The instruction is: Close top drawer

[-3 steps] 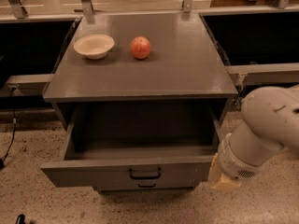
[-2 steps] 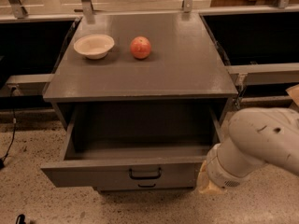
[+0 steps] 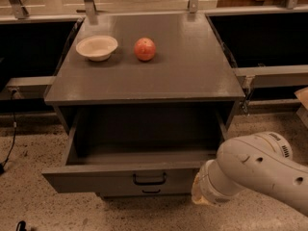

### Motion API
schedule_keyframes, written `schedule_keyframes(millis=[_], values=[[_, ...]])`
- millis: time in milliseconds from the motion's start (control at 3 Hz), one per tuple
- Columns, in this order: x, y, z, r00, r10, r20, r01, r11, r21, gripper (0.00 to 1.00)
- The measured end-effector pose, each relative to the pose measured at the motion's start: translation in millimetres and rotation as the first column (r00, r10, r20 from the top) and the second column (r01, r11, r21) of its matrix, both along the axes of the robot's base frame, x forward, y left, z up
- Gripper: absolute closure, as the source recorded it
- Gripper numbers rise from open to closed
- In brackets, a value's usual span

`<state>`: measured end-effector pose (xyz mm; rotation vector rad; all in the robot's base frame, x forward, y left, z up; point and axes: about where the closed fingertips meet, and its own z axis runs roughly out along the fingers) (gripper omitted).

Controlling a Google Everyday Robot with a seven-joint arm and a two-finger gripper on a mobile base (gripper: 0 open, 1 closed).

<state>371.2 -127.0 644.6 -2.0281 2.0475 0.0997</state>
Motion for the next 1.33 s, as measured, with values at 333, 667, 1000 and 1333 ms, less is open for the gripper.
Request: schedule_keyframes(millis=[333,667,1000,1333], values=[[7.2,3.4,-11.6,0.9992,-0.017,0.035,0.019,0.999,-0.04,1.0],[25.2,1.9,-19.9,0.9948,-0.064,0.079,0.07,0.995,-0.072,1.0],[39.0,-1.3,-27.3,0.9904,-0.107,0.087,0.115,0.99,-0.086,0.81],[39.3,-1.6,-26.9,0.9894,-0.115,0.088,0.123,0.989,-0.087,0.58]])
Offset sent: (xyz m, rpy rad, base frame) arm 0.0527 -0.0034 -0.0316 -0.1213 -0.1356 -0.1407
